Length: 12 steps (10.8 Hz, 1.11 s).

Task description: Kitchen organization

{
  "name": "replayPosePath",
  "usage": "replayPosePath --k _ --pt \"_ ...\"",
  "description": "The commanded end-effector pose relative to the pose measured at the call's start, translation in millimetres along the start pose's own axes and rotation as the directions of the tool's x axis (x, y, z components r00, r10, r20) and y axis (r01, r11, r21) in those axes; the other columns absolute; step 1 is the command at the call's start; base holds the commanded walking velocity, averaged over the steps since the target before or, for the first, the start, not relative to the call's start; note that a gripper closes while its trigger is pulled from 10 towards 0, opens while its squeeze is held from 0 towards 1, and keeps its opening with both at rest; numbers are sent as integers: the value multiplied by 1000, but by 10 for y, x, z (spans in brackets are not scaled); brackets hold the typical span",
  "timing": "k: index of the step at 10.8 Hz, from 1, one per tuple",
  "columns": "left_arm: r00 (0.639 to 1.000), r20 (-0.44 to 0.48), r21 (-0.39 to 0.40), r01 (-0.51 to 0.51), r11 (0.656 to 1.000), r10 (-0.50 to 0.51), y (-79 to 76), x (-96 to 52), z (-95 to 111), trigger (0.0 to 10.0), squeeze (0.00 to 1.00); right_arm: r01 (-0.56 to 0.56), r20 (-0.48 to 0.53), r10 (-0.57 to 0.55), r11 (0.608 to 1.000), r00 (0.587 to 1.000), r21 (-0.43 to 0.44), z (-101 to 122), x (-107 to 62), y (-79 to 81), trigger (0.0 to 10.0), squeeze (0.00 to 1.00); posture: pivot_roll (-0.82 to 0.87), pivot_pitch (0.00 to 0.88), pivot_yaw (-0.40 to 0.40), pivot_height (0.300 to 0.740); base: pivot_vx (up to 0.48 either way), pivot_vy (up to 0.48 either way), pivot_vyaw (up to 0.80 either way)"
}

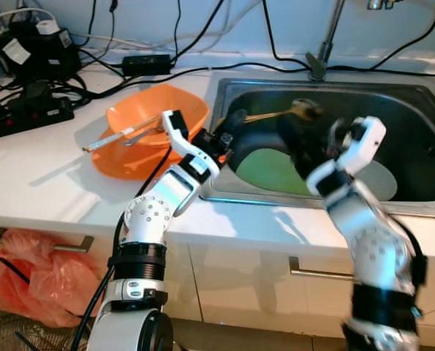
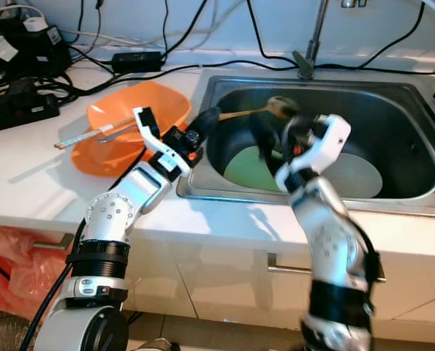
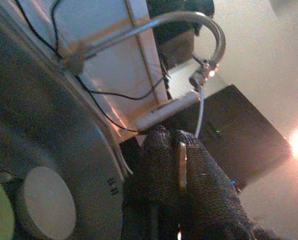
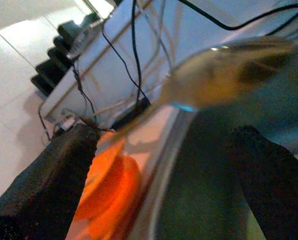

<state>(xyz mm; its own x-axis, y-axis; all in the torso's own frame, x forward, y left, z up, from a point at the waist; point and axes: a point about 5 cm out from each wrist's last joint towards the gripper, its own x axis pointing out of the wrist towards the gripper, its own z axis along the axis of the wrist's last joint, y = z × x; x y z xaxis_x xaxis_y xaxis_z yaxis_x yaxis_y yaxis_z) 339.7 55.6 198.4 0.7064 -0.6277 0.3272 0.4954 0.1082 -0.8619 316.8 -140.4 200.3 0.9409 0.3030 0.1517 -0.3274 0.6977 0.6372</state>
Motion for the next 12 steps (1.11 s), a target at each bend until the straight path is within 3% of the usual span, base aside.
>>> replayPosePath --k 1,4,5,12 --pt "997 -12 -103 69 992 -71 -121 121 -258 0 0 -2 10 2 1000 1000 27 25 36 8 10000 0 40 55 54 740 0 0 0" --pt "996 -34 -125 74 989 -78 -117 106 -304 0 0 -22 30 21 998 999 53 69 116 39 10000 0 38 53 48 740 0 0 0" --pt "994 -47 -139 86 987 -93 -138 104 -321 0 0 -23 39 21 998 999 60 84 127 40 0 0 38 53 48 740 0 0 0" --pt "986 -99 -182 115 977 -134 -193 87 -425 0 0 2 85 -19 982 996 190 115 150 -34 0 0 38 55 51 740 0 0 0"
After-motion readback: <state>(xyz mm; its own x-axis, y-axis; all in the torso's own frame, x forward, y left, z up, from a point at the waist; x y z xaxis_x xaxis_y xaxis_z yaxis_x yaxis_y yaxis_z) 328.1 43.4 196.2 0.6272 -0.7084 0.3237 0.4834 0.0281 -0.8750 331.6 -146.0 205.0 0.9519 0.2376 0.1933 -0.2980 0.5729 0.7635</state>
